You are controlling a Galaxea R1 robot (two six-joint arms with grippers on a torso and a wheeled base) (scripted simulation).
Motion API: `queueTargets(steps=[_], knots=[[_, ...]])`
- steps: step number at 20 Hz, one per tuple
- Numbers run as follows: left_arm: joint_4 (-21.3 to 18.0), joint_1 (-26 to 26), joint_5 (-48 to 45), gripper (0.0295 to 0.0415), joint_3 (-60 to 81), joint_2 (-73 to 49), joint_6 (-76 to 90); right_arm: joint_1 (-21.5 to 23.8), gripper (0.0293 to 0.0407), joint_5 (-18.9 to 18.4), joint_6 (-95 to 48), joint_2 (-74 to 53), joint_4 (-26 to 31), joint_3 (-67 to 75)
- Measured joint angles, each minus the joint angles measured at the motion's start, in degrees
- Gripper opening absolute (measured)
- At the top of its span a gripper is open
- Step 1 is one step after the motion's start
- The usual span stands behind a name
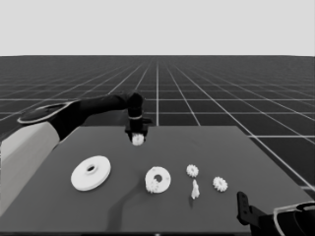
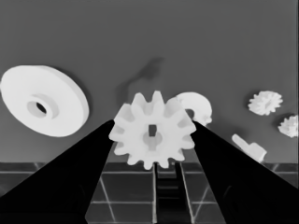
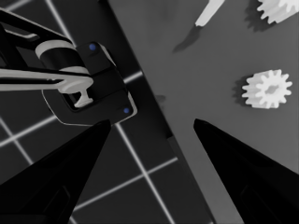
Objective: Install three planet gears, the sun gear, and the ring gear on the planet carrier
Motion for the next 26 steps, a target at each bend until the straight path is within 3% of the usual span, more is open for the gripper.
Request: queueTargets(steps=[13,14,16,18,23,25,26], knots=[[-0.7,-0.6,0.0,0.0313,4.0,7.3,-11.3,0.0,0.0385,0.0,0.0,0.0,0.0,0.0],[6.9,5.9,-2.8,0.0313,4.4,7.2,-11.6,0.0,0.0385,0.0,0.0,0.0,0.0,0.0],[13.9,15.0,-5.8,0.0313,0.0,8.5,-9.1,0.0,0.0385,0.0,0.0,0.0,0.0,0.0],[15.9,17.7,-7.3,0.0313,-3.3,9.6,-7.3,0.0,0.0385,0.0,0.0,0.0,0.0,0.0],[16.8,18.7,-8.2,0.0313,-5.2,10.3,-6.3,0.0,0.0385,0.0,0.0,0.0,0.0,0.0],[16.8,18.8,-8.3,0.0372,-5.3,10.3,-6.2,0.0,0.0385,0.0,0.0,0.0,0.0,0.0],[16.8,18.8,-8.3,0.0381,-5.3,10.3,-6.2,0.0,0.0385,0.0,0.0,0.0,0.0,0.0]])
